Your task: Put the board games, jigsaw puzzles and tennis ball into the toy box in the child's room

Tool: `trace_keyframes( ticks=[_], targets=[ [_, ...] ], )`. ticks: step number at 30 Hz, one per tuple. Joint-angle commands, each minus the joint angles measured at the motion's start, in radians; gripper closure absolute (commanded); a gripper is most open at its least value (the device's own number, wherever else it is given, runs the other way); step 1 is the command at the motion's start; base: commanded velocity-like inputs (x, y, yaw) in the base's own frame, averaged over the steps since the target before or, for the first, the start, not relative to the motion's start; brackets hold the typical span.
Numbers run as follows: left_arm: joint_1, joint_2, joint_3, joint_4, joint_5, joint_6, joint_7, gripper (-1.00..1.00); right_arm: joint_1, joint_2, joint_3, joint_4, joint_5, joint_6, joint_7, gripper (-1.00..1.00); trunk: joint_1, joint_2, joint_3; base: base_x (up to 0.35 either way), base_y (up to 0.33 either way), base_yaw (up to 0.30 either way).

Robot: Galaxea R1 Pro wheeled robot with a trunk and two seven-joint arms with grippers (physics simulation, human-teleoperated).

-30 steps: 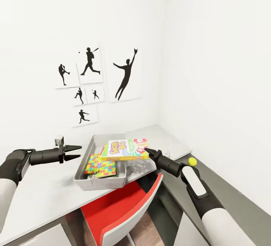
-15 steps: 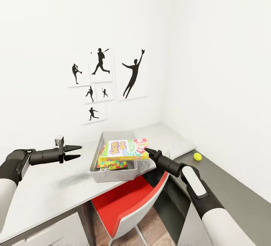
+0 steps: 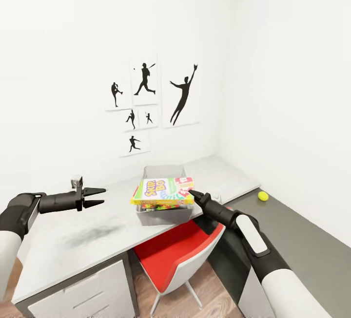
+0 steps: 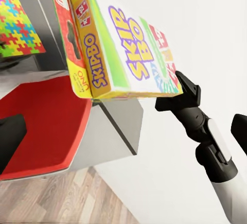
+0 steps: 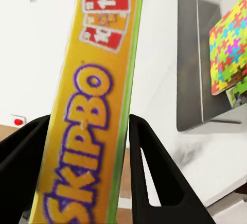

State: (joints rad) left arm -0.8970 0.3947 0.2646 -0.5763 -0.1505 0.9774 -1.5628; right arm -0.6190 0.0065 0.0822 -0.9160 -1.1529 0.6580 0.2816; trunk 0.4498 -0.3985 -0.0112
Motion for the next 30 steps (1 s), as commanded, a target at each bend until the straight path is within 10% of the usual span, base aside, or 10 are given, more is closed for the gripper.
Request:
trace_keyframes(
  ticks=[1,30],
  targets=[
    [0.000,0.000,0.004,-0.001,-0.011,0.010,-0.008,-1.00,-0.001,0.000,-0.001,0.000,-0.006,-0.022,0.002,1.00,0.000,-0.001,-0.001,-0.138,0.182,0.000],
    [0.000,0.000,0.004,-0.001,-0.010,0.010,-0.008,-1.00,0.039,0.015,-0.001,0.002,-0.016,-0.300,0.003,1.00,0.000,-0.001,-0.001,-0.011,0.011,0.000]
  ],
)
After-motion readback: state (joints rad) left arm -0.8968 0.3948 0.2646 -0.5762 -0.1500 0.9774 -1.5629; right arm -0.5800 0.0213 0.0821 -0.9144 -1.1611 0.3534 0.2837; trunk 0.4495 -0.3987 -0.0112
